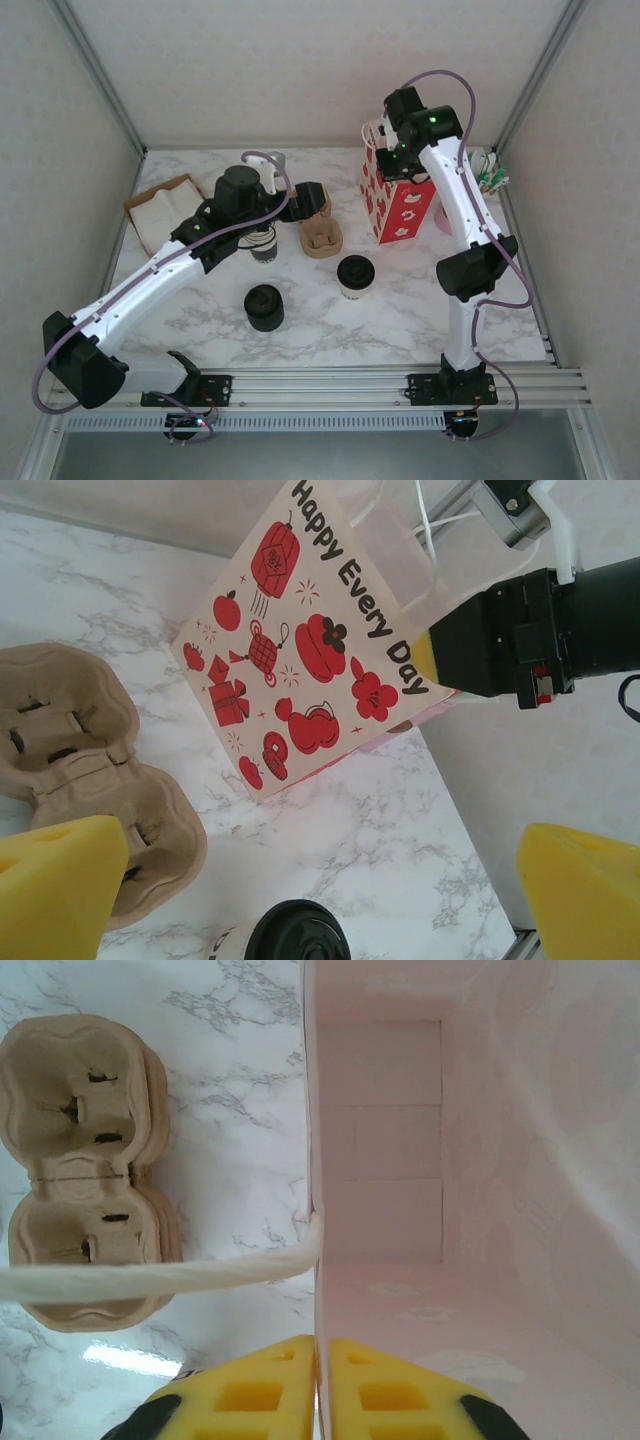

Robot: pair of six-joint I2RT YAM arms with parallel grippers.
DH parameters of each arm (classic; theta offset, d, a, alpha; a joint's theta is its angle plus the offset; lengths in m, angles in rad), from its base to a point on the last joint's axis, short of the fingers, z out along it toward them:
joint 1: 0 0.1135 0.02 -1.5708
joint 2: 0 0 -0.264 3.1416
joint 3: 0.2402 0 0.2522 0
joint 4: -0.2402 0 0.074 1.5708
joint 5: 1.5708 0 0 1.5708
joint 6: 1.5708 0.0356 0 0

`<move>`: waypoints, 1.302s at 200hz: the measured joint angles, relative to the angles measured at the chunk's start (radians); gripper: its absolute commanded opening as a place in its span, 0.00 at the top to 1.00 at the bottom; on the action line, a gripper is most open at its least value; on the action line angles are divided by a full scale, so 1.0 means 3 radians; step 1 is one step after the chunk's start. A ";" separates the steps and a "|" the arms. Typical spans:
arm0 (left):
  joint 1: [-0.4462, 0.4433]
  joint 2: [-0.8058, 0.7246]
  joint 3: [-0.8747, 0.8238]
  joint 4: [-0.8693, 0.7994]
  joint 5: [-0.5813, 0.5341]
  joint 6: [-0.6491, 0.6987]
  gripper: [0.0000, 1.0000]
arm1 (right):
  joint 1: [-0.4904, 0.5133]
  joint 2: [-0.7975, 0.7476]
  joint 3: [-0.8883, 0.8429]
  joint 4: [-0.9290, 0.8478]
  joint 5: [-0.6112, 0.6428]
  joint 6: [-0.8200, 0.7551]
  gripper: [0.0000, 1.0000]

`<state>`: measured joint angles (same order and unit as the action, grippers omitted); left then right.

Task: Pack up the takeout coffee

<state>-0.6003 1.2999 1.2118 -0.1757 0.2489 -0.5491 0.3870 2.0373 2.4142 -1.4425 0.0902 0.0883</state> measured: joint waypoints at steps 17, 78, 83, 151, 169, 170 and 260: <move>0.0000 0.0025 0.0008 0.0001 0.0000 0.0000 0.00 | 0.0013 0.0000 0.0000 -0.0013 0.0071 0.0000 0.93; 0.0008 0.0103 0.0069 -0.0003 0.0001 0.0011 0.01 | 0.0146 -0.0231 -0.0346 0.0004 0.0439 0.0004 0.94; 0.0010 0.0108 0.0075 -0.0004 0.0001 0.0013 0.00 | 0.0161 -0.0266 -0.0393 0.0004 0.0469 0.0004 0.94; 0.0022 0.0169 0.0182 -0.0003 0.0023 0.0014 0.00 | 0.0301 -0.0895 -0.1092 -0.0128 0.0743 0.0069 0.94; 0.0022 0.0187 0.0200 -0.0003 0.0048 0.0014 0.00 | 0.0338 -0.1069 -0.1231 -0.0159 0.0774 0.0128 0.94; 0.0022 0.0188 0.0200 -0.0003 0.0051 0.0014 0.00 | 0.0341 -0.1083 -0.1242 -0.0161 0.0773 0.0131 0.94; 0.0023 0.0196 0.0200 0.0000 0.0168 -0.0003 0.00 | 0.0656 -0.1698 -0.1977 -0.0430 0.1073 0.0575 0.94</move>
<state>-0.5934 1.3586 1.2716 -0.1757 0.2993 -0.5499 0.5838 1.5280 1.8210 -1.5715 0.4122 0.2607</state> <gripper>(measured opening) 0.995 0.065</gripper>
